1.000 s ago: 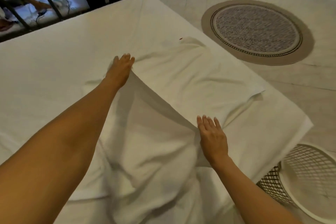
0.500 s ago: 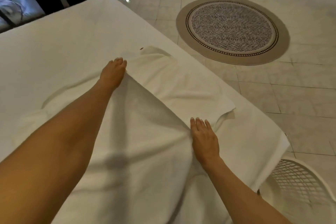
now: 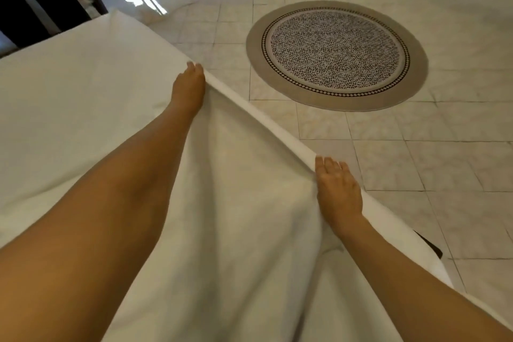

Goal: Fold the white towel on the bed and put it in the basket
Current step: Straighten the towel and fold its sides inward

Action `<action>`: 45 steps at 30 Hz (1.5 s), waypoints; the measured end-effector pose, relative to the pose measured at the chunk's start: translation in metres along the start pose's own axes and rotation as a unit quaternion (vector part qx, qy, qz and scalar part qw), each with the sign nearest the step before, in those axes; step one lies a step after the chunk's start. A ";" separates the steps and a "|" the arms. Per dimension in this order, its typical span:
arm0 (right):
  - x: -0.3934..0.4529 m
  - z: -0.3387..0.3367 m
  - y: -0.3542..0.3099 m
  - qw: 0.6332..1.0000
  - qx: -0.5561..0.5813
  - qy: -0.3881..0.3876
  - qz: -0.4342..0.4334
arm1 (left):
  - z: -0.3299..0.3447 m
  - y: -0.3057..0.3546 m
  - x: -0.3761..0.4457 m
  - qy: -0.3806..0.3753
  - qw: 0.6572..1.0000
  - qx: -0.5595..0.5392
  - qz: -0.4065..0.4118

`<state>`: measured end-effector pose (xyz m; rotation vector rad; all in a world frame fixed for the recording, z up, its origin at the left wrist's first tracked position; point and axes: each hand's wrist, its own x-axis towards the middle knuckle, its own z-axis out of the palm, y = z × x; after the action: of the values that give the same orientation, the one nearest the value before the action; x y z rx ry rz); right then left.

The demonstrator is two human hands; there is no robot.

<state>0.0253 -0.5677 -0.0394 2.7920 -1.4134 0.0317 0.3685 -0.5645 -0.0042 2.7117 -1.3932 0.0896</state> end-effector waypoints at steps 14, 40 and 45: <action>-0.013 0.148 0.013 0.998 0.040 -0.048 -0.024 | 0.174 0.029 -0.035 -0.149 0.987 -0.055 0.012; -0.068 0.065 0.034 0.925 -0.022 -0.329 -0.186 | 0.105 0.018 -0.259 -0.269 0.955 -0.107 -0.062; -0.066 0.061 0.038 0.904 -0.066 -0.346 -0.241 | 0.095 0.000 -0.338 -0.283 0.946 -0.112 -0.114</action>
<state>-0.0437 -0.5383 -0.1019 3.0638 -0.6530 -1.1044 0.1730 -0.3018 -0.1309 2.7830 -1.0763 -0.8691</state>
